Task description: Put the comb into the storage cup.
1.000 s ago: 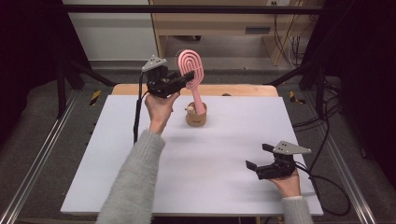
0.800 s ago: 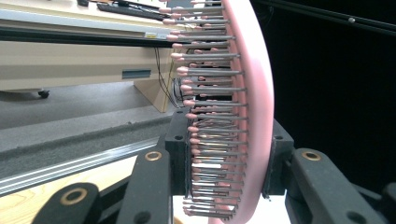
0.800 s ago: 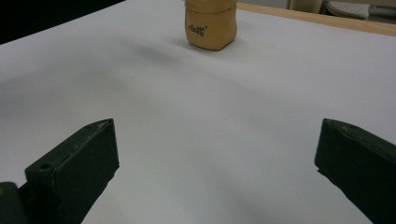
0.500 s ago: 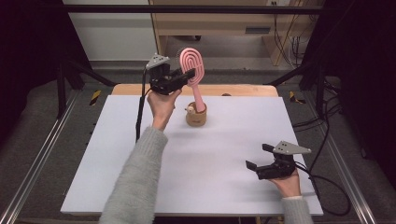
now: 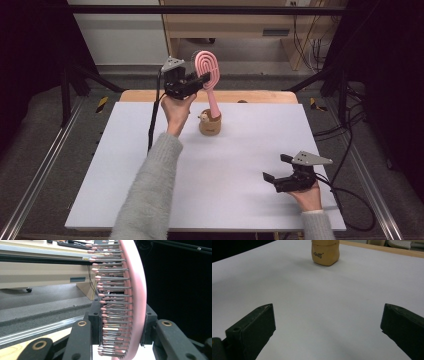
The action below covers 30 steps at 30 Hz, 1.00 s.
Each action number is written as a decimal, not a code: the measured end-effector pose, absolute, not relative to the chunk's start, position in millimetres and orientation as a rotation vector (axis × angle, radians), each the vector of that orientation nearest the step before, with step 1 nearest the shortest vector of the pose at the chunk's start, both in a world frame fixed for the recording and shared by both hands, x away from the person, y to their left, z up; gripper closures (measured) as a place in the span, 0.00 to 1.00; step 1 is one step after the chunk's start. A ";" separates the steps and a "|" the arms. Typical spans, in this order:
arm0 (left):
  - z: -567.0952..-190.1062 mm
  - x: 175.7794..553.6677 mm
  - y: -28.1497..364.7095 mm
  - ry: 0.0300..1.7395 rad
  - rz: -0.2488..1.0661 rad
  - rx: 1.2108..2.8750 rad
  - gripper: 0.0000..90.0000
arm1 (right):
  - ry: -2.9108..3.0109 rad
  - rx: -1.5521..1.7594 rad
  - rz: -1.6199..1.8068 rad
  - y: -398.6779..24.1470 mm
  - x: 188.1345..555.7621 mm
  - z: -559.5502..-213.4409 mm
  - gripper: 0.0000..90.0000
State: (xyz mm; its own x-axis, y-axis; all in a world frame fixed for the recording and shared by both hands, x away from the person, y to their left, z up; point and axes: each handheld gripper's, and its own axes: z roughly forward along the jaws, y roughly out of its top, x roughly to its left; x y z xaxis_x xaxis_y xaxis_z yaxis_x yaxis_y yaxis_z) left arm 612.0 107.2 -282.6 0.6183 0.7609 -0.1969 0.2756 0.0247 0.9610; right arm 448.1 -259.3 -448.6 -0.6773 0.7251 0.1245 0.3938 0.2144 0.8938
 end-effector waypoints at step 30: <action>-302.2 632.9 101.6 0.933 0.502 1.596 0.70 | 2.183 1.049 1.448 -258.4 448.6 -449.4 0.00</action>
State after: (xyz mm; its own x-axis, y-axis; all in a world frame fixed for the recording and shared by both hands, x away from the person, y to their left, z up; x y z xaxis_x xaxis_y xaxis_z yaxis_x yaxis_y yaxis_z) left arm 632.9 101.6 -302.2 0.5909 0.7894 -0.1664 0.2965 -0.0207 0.9548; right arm 448.6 -258.4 -449.4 -0.6798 0.7221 0.1284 0.3992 0.2174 0.8907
